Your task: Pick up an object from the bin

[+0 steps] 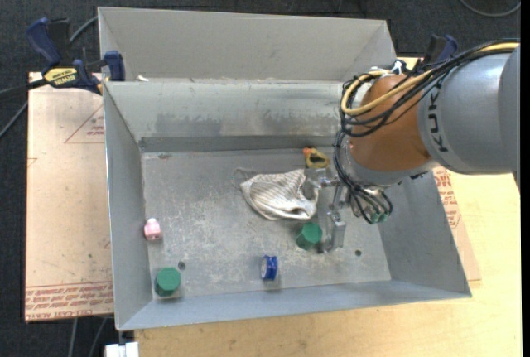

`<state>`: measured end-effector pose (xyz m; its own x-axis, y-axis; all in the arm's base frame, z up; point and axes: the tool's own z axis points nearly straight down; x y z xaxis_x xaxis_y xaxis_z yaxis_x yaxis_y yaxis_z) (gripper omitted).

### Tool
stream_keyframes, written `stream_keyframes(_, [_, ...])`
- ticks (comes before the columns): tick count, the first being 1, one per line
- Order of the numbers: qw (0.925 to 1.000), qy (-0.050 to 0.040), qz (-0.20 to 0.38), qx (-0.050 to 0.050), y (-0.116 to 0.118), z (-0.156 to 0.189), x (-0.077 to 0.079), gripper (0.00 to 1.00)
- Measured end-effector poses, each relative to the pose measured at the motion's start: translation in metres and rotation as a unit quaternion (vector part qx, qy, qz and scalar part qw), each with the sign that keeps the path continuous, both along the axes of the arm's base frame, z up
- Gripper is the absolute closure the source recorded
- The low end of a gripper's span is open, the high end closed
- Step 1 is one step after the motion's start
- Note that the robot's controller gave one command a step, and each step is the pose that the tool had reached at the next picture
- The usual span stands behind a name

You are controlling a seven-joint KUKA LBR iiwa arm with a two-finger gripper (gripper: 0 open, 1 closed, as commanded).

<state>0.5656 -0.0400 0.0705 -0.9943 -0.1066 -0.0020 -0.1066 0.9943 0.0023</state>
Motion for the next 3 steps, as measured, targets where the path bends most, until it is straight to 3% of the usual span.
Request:
stream_keyframes(1, [0.9924,-0.0061,0.123,-0.001,0.0288,0.0008,0.0203,1.00])
stream_keyframes(2, [0.9923,-0.0048,0.124,-0.001,0.0288,0.0001,0.0196,0.00])
stream_keyframes(3, [0.9923,-0.0048,0.124,-0.001,0.0288,0.0001,0.0195,0.00])
